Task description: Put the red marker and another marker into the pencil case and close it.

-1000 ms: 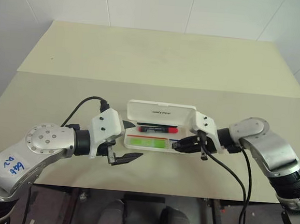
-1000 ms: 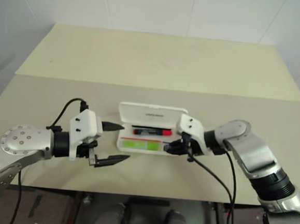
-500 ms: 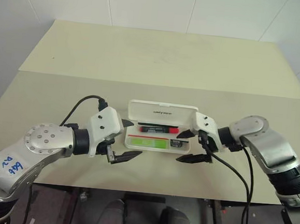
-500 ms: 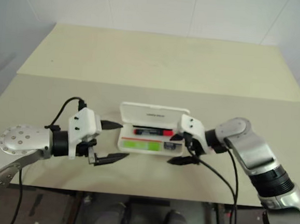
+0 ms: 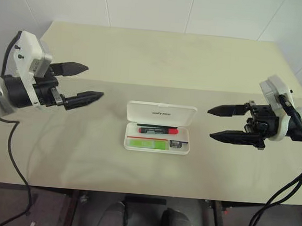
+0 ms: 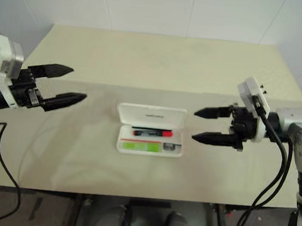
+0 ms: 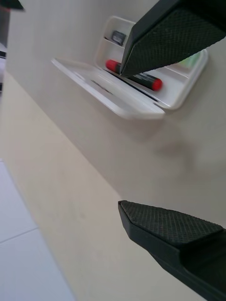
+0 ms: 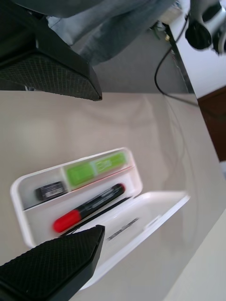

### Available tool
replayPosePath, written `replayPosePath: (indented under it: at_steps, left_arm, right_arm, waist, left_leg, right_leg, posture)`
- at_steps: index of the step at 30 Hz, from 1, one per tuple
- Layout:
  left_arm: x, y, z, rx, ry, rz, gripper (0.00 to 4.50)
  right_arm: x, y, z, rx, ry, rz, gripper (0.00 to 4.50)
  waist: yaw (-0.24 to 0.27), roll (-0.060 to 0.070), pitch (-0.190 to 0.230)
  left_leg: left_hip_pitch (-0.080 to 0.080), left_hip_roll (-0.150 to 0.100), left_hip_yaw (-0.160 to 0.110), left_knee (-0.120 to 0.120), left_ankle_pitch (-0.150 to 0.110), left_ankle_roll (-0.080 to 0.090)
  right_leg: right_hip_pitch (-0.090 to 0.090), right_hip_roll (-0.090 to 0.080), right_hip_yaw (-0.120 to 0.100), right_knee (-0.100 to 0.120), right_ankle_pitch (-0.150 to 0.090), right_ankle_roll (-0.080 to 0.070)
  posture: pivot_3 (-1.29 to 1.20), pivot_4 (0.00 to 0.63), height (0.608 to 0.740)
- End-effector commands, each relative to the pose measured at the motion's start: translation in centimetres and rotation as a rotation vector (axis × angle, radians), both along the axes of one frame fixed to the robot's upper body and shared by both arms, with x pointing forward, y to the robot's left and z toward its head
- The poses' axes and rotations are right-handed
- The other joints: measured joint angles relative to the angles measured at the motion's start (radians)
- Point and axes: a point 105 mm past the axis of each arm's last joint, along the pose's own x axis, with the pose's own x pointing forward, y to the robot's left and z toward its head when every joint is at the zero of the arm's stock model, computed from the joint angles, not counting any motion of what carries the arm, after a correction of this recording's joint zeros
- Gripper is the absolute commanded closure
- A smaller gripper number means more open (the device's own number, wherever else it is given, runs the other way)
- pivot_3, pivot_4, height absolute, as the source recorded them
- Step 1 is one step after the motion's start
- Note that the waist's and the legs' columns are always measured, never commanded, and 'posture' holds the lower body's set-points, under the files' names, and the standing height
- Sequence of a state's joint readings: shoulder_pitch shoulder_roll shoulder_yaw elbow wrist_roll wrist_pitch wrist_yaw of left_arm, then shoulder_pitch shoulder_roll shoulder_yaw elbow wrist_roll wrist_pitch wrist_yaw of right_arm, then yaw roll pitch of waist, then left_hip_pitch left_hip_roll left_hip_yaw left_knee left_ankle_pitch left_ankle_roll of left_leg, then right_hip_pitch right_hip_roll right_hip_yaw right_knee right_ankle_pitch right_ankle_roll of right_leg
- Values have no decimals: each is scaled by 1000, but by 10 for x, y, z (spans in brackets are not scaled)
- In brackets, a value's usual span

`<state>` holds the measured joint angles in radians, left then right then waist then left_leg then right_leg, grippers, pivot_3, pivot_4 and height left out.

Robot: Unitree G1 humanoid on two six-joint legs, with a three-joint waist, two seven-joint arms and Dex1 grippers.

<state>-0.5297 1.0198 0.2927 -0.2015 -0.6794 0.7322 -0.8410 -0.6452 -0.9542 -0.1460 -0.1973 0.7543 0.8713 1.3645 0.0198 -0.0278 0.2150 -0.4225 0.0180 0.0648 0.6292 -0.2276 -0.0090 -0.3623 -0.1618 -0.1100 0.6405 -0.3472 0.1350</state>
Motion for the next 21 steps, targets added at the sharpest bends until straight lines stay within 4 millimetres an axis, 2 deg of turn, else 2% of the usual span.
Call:
replayPosePath:
  at_steps: [1, 2, 5, 9, 13, 16, 21]
  left_arm:
    - [15, 8, 8, 17, -29, 7, 423]
    - [19, 7, 7, 14, -24, -1, 622]
    - [31, 4, -3, 16, -4, -21, 1647]
    - [49, -5, -13, -23, 5, -65, 2972]
    - [74, -22, -21, -64, 23, -115, 4380]
    - [89, -39, -23, -75, 33, -156, 4446]
    - [93, -59, -39, -7, 83, -227, 4446]
  right_arm:
    - [-16, 15, 26, 43, -87, 68, 0]
    - [-15, 18, 28, 47, -98, 56, 0]
    - [4, 24, 34, 57, -136, -54, 0]
    - [6, 29, 37, 49, -167, -45, 0]
    - [11, 29, 43, 32, -220, -65, 0]
    - [13, 30, 46, 14, -245, -81, 0]
    - [9, 26, 50, -5, -276, -98, 0]
  waist:
    - [1, 0, 0]
    - [2, 0, 0]
    - [2, 0, 0]
    - [5, 0, 0]
    - [5, -1, 0]
    - [4, -1, 0]
    - [-6, -1, 0]
  left_leg:
    - [-1, 0, 0, 0, 0, 0]
    - [-1, 0, 0, 0, 0, 0]
    - [-1, 0, 0, 0, 0, 0]
    - [-1, 0, 0, 1, 0, 0]
    - [-2, 0, 1, 2, 0, 0]
    - [-2, 0, 1, 2, 0, 0]
    - [-2, 0, 2, 1, 0, 0]
  right_leg:
    - [0, 0, 0, 2, 0, 0]
    - [0, 0, 0, 2, 0, 0]
    - [0, 0, 0, 2, 0, 0]
    - [0, 0, 0, 3, 0, 0]
    - [-1, 0, 0, 3, 0, 0]
    - [-1, 0, 0, 4, 0, 1]
    - [-2, 0, 0, 3, 0, 1]
  posture:
    - [0, 150, 740]
    - [0, 150, 740]
    - [0, 150, 740]
    - [0, 150, 740]
    - [0, 150, 740]
    - [0, 150, 740]
    - [0, 150, 740]
